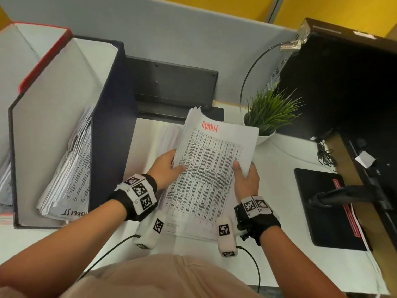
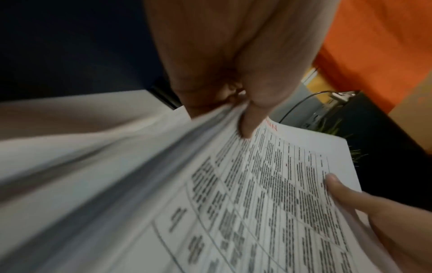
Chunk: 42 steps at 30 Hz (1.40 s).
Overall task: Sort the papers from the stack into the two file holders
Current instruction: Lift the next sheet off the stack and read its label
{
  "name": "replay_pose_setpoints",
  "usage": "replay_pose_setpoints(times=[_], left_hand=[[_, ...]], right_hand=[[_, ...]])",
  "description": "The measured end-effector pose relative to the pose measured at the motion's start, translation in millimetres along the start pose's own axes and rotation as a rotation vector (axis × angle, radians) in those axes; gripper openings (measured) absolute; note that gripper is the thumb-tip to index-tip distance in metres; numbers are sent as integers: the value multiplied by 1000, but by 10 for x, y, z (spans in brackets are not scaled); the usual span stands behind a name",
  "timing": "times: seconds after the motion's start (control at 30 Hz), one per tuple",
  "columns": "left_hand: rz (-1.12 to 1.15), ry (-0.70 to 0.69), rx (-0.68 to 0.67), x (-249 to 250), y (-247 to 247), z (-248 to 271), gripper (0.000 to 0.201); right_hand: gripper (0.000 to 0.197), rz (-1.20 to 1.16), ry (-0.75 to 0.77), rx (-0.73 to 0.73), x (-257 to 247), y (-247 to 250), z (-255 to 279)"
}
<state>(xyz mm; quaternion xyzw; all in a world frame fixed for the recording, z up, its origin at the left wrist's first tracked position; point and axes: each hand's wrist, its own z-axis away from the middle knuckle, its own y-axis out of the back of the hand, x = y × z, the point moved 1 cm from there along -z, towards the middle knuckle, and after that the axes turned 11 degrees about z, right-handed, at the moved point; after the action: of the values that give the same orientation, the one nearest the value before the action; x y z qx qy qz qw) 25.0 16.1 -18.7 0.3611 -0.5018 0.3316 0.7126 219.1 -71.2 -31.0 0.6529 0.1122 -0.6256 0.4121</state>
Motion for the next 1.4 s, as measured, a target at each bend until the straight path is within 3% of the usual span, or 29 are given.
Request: replay_pose_setpoints(times=[0.13, 0.3, 0.5, 0.67, 0.83, 1.0, 1.2, 1.3, 1.4], left_hand=[[51, -198, 111, 258, 51, 41, 39], [187, -391, 222, 565, 156, 71, 40], [135, -222, 219, 329, 44, 129, 31], [221, -278, 284, 347, 66, 83, 27], [87, -152, 250, 232, 53, 93, 36], [115, -192, 327, 433, 136, 184, 29], [40, -170, 321, 939, 527, 336, 25], [12, -134, 256, 1166, 840, 465, 17], [-39, -24, 292, 1266, 1217, 593, 12]], right_hand=[[22, -146, 143, 45, -356, 83, -12], [43, -346, 295, 60, -787, 217, 4], [38, -168, 230, -53, -610, 63, 135], [38, -262, 257, -10, -621, 110, 71], [42, -107, 231, -76, -445, -29, 167], [42, -140, 283, -44, -534, -68, 117], [36, -223, 415, -104, -742, -18, 22], [33, -198, 372, -170, -679, -36, 18], [35, -125, 299, -209, -477, -62, -14]])
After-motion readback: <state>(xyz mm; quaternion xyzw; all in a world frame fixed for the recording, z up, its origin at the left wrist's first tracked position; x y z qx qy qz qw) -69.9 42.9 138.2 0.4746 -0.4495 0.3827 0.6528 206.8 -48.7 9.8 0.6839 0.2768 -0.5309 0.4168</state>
